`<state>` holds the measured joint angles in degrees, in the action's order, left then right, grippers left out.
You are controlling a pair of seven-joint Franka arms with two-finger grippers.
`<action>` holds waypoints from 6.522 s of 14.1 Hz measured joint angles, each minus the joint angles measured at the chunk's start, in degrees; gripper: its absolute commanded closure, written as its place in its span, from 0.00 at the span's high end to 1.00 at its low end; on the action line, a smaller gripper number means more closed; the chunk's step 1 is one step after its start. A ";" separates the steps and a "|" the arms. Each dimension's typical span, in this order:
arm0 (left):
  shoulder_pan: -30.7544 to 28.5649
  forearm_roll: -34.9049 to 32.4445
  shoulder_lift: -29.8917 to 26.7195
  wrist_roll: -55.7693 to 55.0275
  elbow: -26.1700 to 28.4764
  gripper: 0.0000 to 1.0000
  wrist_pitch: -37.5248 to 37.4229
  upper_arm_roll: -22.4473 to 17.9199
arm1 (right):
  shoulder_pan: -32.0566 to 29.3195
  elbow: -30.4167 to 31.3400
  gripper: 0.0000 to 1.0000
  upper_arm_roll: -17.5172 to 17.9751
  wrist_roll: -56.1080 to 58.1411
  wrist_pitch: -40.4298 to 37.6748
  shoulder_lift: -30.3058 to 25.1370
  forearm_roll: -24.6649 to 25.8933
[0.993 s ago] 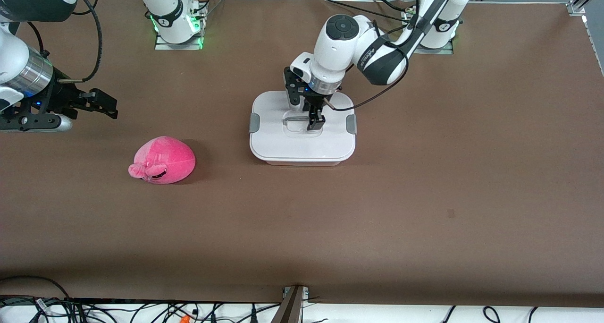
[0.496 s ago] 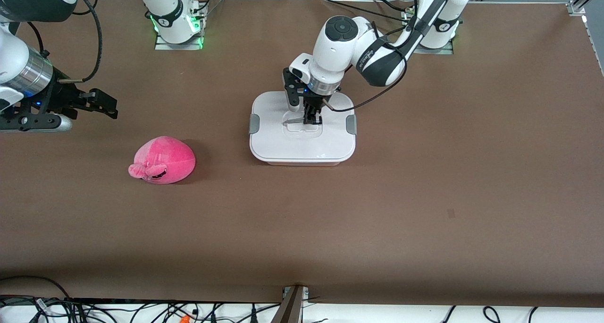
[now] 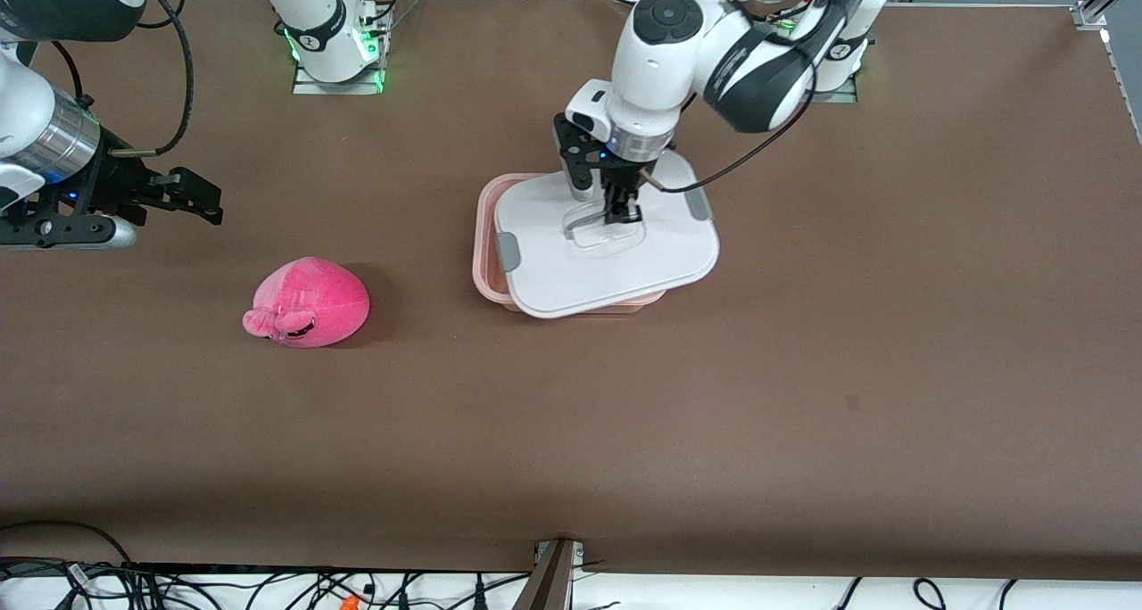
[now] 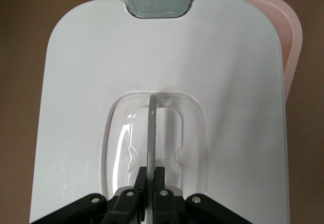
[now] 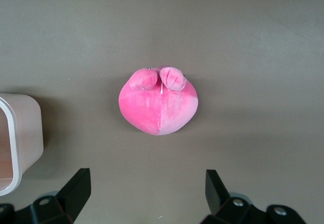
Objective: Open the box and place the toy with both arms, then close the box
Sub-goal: 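Lift the white lid with the left gripper and set it beside the box, then lower the right gripper onto the pink plush toy and grasp it, then carry the pink toy with the right gripper into the pink box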
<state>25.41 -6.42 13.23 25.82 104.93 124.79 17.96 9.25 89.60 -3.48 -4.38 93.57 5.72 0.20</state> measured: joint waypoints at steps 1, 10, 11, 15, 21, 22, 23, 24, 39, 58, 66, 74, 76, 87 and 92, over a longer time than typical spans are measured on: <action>-1.22 0.49 -1.21 -0.34 -1.09 0.00 -5.12 0.00 | 0.00 0.00 1.00 0.00 0.00 0.01 0.00 0.00; -20.75 2.84 -3.94 7.18 -18.63 0.00 -44.18 -1.53 | 0.02 0.00 1.00 0.06 0.00 0.04 0.00 -0.01; -24.59 2.73 -3.91 11.25 -19.16 0.00 -44.99 -1.67 | 0.03 0.00 1.00 0.08 0.00 0.09 0.00 -0.01; -34.58 0.28 -2.78 28.74 -19.45 0.00 -45.17 -1.99 | 0.03 0.00 1.00 0.10 0.00 0.20 0.00 -0.01; -35.16 -2.52 -0.79 37.58 -22.96 0.00 -45.18 -1.10 | 0.03 0.00 1.00 0.18 -0.02 0.83 0.01 -0.01; -35.16 -2.52 -0.51 37.67 -23.34 0.00 -45.19 -0.93 | 0.03 0.00 1.00 0.18 -0.02 0.86 0.06 -0.01; -35.16 -2.52 -0.21 37.73 -23.61 0.00 -45.19 -0.90 | 0.03 0.01 1.00 0.19 -0.02 1.00 0.33 -0.01; -35.19 -2.55 0.07 37.78 -23.81 0.00 -45.21 -0.91 | 0.03 0.06 1.00 0.19 0.02 1.20 1.14 -0.01; -35.38 -2.58 0.37 38.02 -24.09 0.00 -45.52 -0.88 | -0.10 7.35 1.00 -0.10 2.46 13.44 17.38 -1.79; -35.63 -2.58 0.51 38.05 -24.13 0.00 -46.44 -0.84 | -0.18 15.90 0.00 -0.85 13.86 27.25 17.23 -2.38; -35.63 -2.58 0.54 38.05 -24.13 0.00 -46.56 -0.77 | 0.90 6.45 0.00 0.31 22.18 18.15 16.42 -2.36; -35.53 -2.58 0.56 38.05 -24.15 0.00 -46.89 -0.63 | 16.94 -7.54 0.00 2.05 34.48 4.37 15.69 -2.37; -35.51 -2.58 0.56 38.05 -24.16 0.00 -47.13 -0.61 | 22.52 -9.90 0.00 2.28 36.01 2.59 15.70 -1.34; -35.68 -2.58 0.63 38.05 -24.18 0.00 -48.54 -0.64 | 38.28 -13.13 0.00 2.32 34.43 6.10 23.89 1.25; -35.71 -2.58 0.69 38.05 -24.19 0.00 -49.00 -0.64 | 38.88 -13.36 0.00 2.13 33.80 8.81 29.76 1.75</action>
<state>-10.31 -9.00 13.92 63.88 80.74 75.79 17.32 48.14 76.24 -1.34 29.42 102.38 35.48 1.95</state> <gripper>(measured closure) 0.930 0.925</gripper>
